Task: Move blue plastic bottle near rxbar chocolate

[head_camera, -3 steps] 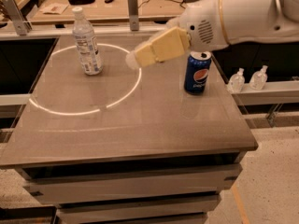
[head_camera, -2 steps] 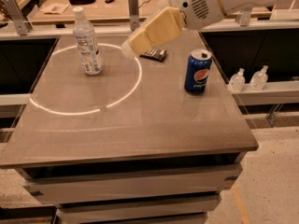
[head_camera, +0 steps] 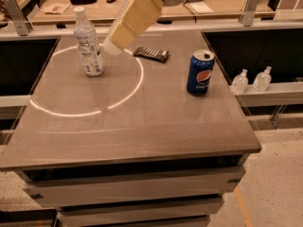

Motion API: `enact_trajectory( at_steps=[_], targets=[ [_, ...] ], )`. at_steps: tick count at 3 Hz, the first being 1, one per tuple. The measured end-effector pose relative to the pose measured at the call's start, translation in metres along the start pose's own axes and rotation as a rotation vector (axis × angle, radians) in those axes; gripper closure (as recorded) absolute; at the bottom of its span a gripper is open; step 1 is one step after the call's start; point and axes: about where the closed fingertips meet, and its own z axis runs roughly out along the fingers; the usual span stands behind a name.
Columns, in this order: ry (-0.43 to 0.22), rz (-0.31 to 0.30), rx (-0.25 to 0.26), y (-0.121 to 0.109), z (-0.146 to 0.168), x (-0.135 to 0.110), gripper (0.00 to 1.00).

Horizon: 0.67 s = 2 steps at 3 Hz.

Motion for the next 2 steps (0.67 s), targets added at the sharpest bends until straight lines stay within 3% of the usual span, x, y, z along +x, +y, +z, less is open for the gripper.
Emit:
enact_trajectory(
  at_steps=[1, 2],
  targets=[
    [0.042, -0.078, -0.013, 0.006, 0.013, -0.013, 0.00],
    [0.098, -0.096, 0.004, 0.009, 0.038, -0.016, 0.00]
  ],
)
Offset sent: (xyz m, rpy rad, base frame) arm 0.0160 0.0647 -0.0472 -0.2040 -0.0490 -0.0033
